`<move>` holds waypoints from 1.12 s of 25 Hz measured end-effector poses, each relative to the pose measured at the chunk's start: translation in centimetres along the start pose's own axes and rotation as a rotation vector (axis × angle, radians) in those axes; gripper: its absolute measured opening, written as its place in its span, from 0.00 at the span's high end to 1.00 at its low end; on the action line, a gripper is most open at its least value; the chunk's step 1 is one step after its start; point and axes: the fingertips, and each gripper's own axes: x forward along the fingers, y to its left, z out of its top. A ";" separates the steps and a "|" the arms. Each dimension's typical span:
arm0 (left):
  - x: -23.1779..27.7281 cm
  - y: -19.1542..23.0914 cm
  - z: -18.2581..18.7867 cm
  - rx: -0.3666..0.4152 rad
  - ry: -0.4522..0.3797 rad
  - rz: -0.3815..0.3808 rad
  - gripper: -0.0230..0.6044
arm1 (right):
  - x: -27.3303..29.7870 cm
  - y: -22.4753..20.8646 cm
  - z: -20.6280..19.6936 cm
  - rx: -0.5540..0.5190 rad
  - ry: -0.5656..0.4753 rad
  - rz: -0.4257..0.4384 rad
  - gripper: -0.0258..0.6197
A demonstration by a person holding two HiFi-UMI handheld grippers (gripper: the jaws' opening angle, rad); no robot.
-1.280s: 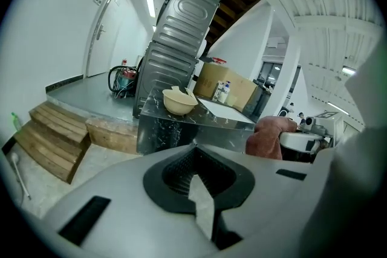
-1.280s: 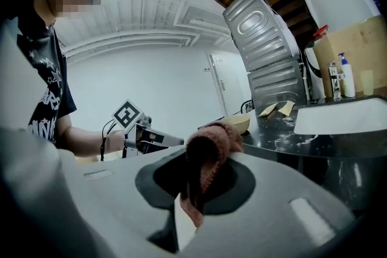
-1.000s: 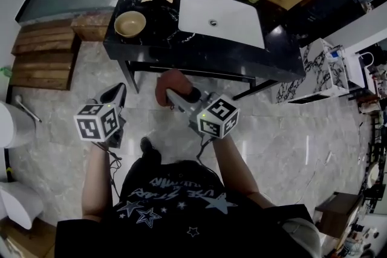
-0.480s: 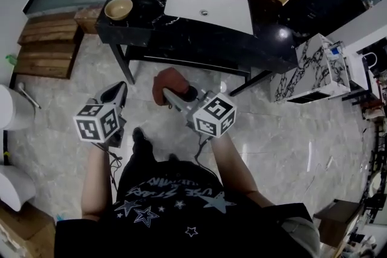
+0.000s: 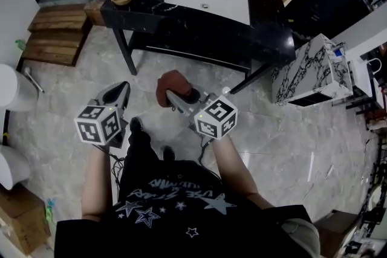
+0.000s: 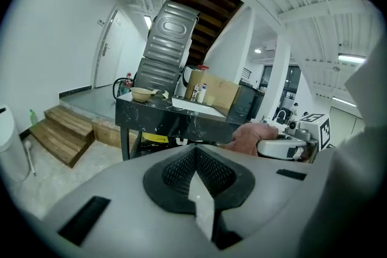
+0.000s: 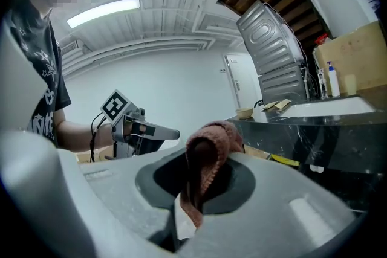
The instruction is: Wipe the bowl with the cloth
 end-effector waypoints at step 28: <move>-9.2 -0.6 -3.1 0.047 0.023 -0.105 0.95 | -0.2 9.8 -0.9 -0.003 0.010 -0.113 0.89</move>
